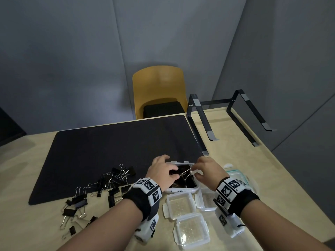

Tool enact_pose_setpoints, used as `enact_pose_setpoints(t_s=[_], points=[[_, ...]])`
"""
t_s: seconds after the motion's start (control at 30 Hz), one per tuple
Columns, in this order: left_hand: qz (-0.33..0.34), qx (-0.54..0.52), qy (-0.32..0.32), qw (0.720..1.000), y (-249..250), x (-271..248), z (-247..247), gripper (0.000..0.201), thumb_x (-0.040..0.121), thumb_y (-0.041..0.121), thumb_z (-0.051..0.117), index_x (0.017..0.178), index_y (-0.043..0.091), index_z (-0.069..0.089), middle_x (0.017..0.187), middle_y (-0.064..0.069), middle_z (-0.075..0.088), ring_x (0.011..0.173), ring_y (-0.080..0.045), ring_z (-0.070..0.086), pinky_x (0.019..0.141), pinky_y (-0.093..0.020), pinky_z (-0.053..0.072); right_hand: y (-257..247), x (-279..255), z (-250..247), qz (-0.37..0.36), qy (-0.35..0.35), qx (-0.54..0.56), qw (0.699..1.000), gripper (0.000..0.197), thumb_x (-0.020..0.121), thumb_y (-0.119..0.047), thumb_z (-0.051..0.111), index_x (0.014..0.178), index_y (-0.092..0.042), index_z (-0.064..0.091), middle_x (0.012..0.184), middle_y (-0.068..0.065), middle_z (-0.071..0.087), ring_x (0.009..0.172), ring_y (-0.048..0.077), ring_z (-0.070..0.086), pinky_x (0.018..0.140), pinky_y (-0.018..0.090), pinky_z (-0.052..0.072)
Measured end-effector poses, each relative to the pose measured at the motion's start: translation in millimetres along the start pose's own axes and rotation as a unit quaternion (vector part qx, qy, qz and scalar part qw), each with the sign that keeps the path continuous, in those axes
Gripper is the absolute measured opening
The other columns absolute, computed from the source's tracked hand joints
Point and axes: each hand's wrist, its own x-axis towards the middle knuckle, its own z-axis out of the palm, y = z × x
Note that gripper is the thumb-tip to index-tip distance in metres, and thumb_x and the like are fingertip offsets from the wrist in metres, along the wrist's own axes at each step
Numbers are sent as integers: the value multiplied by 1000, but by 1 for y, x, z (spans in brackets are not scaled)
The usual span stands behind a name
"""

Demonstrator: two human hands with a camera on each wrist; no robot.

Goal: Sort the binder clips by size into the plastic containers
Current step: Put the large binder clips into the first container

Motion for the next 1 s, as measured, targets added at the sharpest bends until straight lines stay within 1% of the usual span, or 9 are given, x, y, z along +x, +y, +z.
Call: enact_pose_setpoints(t_s=[0.07, 0.17, 0.3, 0.47, 0.57, 0.63, 0.7, 0.87, 1.0], points=[[-16, -18, -5, 1000, -4, -2, 2, 29, 89, 43, 56, 115, 36, 66, 143, 6, 36, 135, -19, 23, 112, -38, 27, -1, 2, 0, 9, -9, -10, 1000, 27, 88, -22, 53, 113, -24, 66, 111, -1, 52, 109, 18, 45, 94, 27, 40], [-26, -33, -13, 999, -6, -2, 4, 26, 89, 44, 55, 110, 37, 69, 138, 6, 42, 131, -20, 28, 110, -37, 28, -4, 8, 0, 21, -27, -37, 999, 26, 89, -24, 53, 111, -26, 68, 116, -2, 51, 112, 18, 42, 95, 29, 40], [-43, -52, -17, 998, -6, 0, 5, 23, 87, 44, 58, 107, 39, 70, 138, 5, 44, 130, -21, 31, 110, -38, 30, -5, 13, 0, 42, -58, -60, 996, 23, 92, -34, 50, 104, -30, 70, 120, -5, 55, 112, 19, 42, 90, 31, 40], [-58, -61, -27, 996, -5, 0, 4, 23, 87, 45, 58, 106, 40, 70, 139, 4, 43, 131, -23, 31, 110, -38, 30, -4, 14, 4, 63, -70, -48, 994, 23, 93, -35, 50, 103, -29, 70, 126, -6, 54, 117, 20, 40, 94, 34, 39], [-52, -44, -21, 997, -1, 0, 2, 22, 88, 42, 57, 103, 36, 72, 137, 4, 42, 130, -23, 30, 107, -37, 33, -1, 12, 7, 34, -40, -48, 998, 22, 91, -34, 54, 102, -27, 71, 121, -4, 57, 114, 21, 44, 93, 34, 40], [-48, -29, -22, 998, 2, -1, 1, 22, 90, 40, 55, 104, 33, 71, 137, 4, 41, 130, -21, 28, 106, -37, 33, 2, 8, 9, -1, 23, -24, 999, 14, 85, -27, 64, 92, -25, 75, 109, 1, 63, 105, 26, 52, 88, 37, 44], [-47, -25, -25, 998, 4, -2, 1, 23, 91, 39, 54, 106, 33, 71, 139, 3, 40, 131, -22, 28, 107, -38, 33, 6, 5, 12, -25, 87, 4, 996, 7, 76, -19, 73, 82, -22, 77, 95, 5, 67, 92, 31, 59, 80, 41, 49], [-52, -29, -20, 998, 4, -1, 2, 24, 89, 38, 56, 107, 32, 71, 139, 4, 40, 130, -22, 29, 108, -36, 32, 2, 0, 10, -46, 94, 42, 994, 10, 82, -17, 68, 87, -15, 76, 92, 4, 70, 89, 26, 59, 81, 35, 49], [-52, -34, -14, 998, 4, 1, 3, 22, 88, 34, 56, 103, 29, 71, 139, 4, 38, 131, -21, 28, 108, -35, 32, 1, -3, 8, -20, 88, 77, 993, 14, 86, -21, 65, 94, -16, 75, 100, 0, 70, 95, 17, 60, 84, 20, 40]])
